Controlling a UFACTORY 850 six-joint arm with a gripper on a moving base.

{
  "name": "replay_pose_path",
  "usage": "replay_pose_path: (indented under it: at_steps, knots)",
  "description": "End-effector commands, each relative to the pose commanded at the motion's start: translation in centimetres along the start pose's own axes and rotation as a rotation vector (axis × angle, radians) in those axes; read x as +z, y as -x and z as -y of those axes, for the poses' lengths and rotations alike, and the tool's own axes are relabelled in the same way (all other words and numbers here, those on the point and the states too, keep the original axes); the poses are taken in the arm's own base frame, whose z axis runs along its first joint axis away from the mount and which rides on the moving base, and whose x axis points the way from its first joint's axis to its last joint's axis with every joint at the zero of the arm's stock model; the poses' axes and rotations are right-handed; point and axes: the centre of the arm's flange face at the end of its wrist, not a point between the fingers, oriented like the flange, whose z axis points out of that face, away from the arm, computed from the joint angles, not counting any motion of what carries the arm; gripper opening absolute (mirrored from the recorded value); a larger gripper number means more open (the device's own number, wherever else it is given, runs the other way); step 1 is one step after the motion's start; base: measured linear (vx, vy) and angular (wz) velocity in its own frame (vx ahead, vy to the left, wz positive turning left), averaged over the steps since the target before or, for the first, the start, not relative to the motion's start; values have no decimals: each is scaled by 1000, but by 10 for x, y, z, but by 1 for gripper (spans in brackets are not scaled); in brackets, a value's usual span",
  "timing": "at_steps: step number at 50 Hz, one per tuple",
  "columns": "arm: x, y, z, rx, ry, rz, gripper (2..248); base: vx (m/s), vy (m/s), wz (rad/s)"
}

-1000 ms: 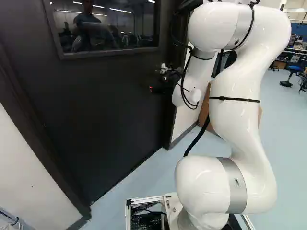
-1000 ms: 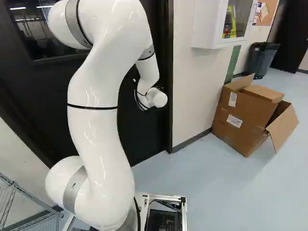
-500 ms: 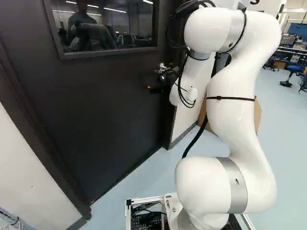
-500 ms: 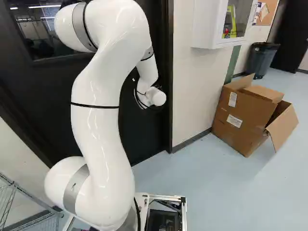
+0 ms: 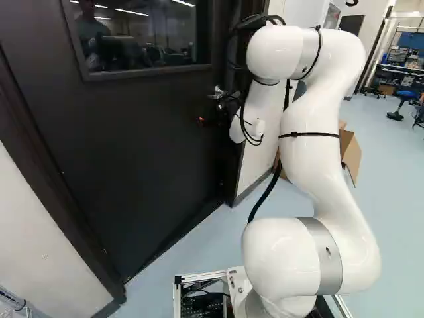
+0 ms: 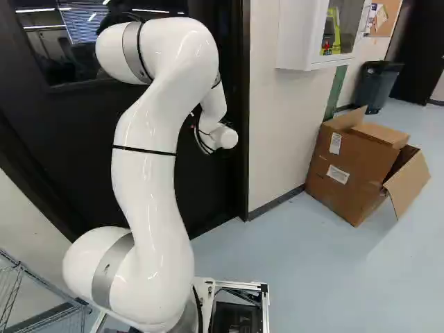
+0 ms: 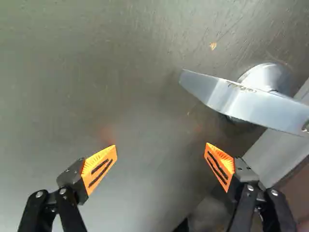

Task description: Open the door and move inside

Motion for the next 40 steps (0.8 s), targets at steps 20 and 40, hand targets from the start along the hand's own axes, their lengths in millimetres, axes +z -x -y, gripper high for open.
replay_pose_path:
  at_steps: [20,40]
  knots:
    - [46,6,-5,-48,-52,-41,247,0,0,0]
    - [93,9,-5,-91,-91,-87,247,0,0,0]
